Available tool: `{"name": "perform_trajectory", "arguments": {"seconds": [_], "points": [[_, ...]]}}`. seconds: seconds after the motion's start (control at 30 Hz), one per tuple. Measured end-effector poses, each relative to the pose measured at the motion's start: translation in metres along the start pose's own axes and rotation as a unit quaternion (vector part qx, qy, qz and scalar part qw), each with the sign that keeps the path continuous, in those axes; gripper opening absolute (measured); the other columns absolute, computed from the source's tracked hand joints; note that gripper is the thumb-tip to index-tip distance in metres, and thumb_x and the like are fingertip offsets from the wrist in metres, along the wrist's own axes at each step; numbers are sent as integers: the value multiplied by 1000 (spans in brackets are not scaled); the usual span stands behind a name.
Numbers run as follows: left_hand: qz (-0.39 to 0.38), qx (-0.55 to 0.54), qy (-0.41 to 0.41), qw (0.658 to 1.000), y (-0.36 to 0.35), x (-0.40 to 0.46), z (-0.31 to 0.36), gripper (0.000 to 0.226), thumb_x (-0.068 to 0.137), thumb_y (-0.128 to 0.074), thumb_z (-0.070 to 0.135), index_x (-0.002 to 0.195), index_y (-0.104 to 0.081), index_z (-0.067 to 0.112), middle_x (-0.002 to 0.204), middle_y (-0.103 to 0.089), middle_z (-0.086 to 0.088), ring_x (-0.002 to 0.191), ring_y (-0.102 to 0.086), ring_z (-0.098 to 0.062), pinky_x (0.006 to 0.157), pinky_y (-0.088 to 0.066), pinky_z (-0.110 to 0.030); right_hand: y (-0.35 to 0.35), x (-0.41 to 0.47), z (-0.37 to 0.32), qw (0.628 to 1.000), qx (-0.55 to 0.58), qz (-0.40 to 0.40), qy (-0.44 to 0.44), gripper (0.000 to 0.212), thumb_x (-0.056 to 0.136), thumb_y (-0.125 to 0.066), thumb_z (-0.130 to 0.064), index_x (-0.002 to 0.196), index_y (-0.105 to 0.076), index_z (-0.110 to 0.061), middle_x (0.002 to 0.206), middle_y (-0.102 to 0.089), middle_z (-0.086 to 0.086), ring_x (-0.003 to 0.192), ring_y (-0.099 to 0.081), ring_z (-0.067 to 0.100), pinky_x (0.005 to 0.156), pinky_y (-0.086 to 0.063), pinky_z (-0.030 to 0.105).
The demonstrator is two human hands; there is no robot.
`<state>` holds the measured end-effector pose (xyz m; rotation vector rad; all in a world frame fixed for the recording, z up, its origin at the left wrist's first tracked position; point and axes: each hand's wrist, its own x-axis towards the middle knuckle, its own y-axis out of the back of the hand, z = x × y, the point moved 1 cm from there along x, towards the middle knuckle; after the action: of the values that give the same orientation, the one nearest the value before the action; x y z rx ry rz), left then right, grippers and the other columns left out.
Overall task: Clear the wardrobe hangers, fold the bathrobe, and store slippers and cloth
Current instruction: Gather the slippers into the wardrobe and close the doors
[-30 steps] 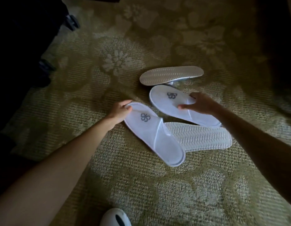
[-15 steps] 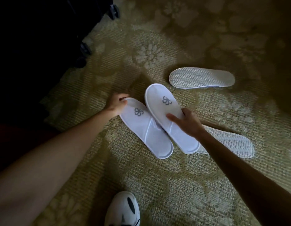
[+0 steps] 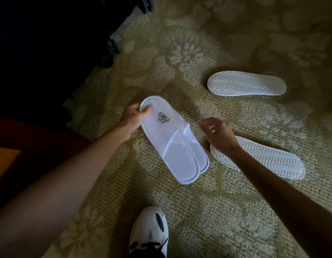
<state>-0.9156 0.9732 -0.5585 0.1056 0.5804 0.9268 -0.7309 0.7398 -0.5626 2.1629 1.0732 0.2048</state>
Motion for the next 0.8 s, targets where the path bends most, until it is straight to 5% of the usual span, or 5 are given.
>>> {"name": "perform_trajectory", "arguments": {"seconds": [0.23,0.4,0.57,0.73,0.8], "points": [[66,74,56,994,53,-42,-59,14,95,-68,22,102,-70,10,86,-67,-3,75,-62,-13,52,-47,-15,2,-16,24,985,-141,-18,102,57,80,-70,-56,122,-64,-18,110,-62,7,95,-64,31,85,-54,47],[185,220,-99,953,18,-39,-57,56,83,-75,24,132,-54,10,127,-58,-14,117,-56,-31,100,-45,-37,53,-27,70,975,-201,25,93,66,82,-56,-68,120,-66,-14,114,-63,10,103,-61,34,84,-54,49],[-121,276,-421,855,-109,-63,-5,73,77,-81,39,137,-53,9,139,-52,-13,130,-49,-31,107,-42,-48,103,23,86,961,-274,30,39,70,77,-76,-54,131,-59,-12,132,-54,16,119,-53,37,92,-52,52],[-323,452,-466,688,-193,-69,-1,122,60,-88,56,158,-26,16,165,-20,-6,151,-21,-23,121,-19,-40,146,89,84,932,-362,9,-16,97,69,-86,-50,148,-40,-17,151,-39,12,136,-40,37,107,-41,54],[-339,459,-464,677,-203,-63,-3,117,64,-88,51,158,-27,16,165,-21,-5,150,-24,-21,121,-24,-38,152,110,83,924,-381,-15,-21,108,65,-88,-49,153,-32,-18,158,-30,11,143,-32,37,114,-32,55]]}}
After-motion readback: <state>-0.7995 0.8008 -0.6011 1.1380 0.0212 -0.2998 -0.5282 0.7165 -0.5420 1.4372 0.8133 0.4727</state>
